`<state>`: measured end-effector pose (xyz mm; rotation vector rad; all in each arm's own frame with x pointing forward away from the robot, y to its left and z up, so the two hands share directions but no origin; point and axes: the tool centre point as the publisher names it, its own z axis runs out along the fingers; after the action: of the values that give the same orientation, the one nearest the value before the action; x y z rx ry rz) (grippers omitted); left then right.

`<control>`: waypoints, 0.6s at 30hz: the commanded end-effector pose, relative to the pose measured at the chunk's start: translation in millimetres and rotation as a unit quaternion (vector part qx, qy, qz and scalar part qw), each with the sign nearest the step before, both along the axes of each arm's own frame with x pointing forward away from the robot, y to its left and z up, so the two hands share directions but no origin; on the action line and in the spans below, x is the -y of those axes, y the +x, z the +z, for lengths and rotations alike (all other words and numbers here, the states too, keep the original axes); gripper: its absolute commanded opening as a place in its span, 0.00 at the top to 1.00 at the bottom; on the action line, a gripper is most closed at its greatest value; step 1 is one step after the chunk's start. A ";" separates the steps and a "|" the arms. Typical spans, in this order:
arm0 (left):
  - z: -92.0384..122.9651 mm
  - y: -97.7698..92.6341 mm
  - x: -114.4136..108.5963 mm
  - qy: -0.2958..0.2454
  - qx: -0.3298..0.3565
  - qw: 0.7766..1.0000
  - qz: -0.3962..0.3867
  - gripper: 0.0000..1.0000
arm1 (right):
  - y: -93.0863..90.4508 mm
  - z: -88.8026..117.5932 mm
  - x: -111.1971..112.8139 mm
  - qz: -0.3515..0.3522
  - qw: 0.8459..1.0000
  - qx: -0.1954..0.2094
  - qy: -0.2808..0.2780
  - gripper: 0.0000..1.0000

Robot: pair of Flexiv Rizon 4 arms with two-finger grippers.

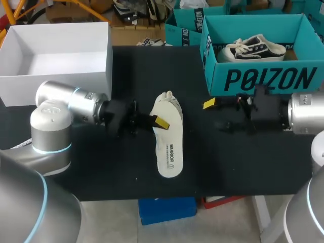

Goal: Take the shoe out of the shoebox, open the shoe tongue, remove and reinsert the insole, then place the shoe into the shoebox

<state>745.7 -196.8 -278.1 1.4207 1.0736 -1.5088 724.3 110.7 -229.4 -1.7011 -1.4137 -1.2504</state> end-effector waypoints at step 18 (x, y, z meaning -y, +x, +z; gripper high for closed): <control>21.9 13.8 21.3 -0.014 0.041 0.998 -0.039 1.00 | 38.1 -24.3 -57.4 0.044 0.999 -0.010 0.017 0.23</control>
<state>755.6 -213.1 -253.9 1.5051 0.9644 -1.4940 756.9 155.9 -248.4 -1.6058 -1.4331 -1.1976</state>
